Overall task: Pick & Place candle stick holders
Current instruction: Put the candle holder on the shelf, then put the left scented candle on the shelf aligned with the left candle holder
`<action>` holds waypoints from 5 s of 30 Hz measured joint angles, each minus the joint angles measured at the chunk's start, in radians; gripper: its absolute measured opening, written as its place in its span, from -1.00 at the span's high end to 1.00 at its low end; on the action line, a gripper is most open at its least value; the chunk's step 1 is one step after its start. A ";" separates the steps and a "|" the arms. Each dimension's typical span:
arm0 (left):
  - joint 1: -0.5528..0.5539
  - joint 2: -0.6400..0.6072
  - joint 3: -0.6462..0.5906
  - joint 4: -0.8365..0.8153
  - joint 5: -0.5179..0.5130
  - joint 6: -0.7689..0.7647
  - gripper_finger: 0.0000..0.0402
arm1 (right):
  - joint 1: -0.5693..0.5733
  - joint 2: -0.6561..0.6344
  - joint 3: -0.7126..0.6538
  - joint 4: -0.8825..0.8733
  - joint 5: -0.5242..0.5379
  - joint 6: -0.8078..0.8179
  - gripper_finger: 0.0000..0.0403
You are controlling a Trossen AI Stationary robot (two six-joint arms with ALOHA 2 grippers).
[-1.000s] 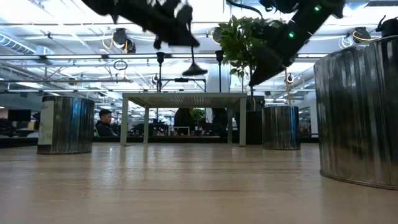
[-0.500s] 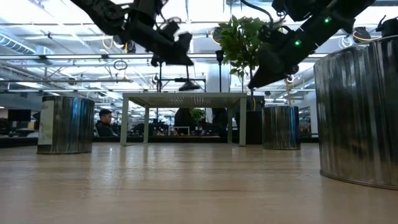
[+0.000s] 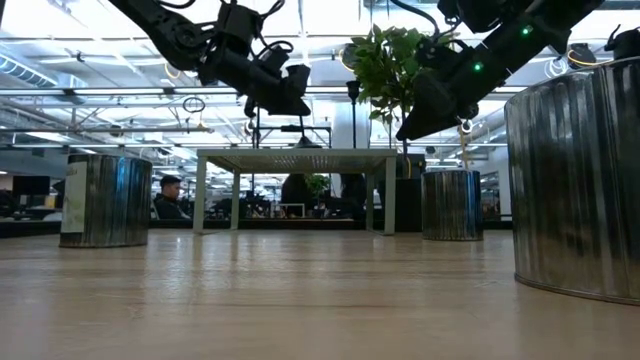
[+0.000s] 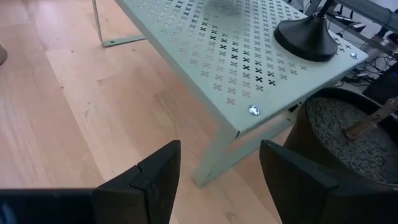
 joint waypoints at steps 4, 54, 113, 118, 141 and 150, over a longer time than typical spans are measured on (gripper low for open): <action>0.010 0.000 0.000 0.003 0.009 0.000 0.92 | 0.000 0.000 0.000 0.000 0.000 0.000 -0.07; 0.008 0.007 0.000 -0.015 -0.025 0.077 0.69 | 0.000 0.000 0.002 0.000 0.000 0.000 -0.07; -0.064 0.060 0.000 -0.284 -0.119 -0.142 0.92 | 0.000 0.000 0.002 -0.008 0.000 -0.001 -0.07; -0.064 0.060 0.000 -0.254 -0.115 -0.126 0.98 | 0.000 0.000 0.002 -0.008 0.000 -0.001 -0.07; -0.201 -0.404 0.000 -0.809 0.088 0.088 0.34 | 0.030 0.000 0.001 -0.023 -0.233 -0.063 -0.16; -0.458 -0.447 0.000 -1.095 0.122 -0.222 0.22 | 0.073 0.002 0.001 0.007 -0.234 -0.015 -0.28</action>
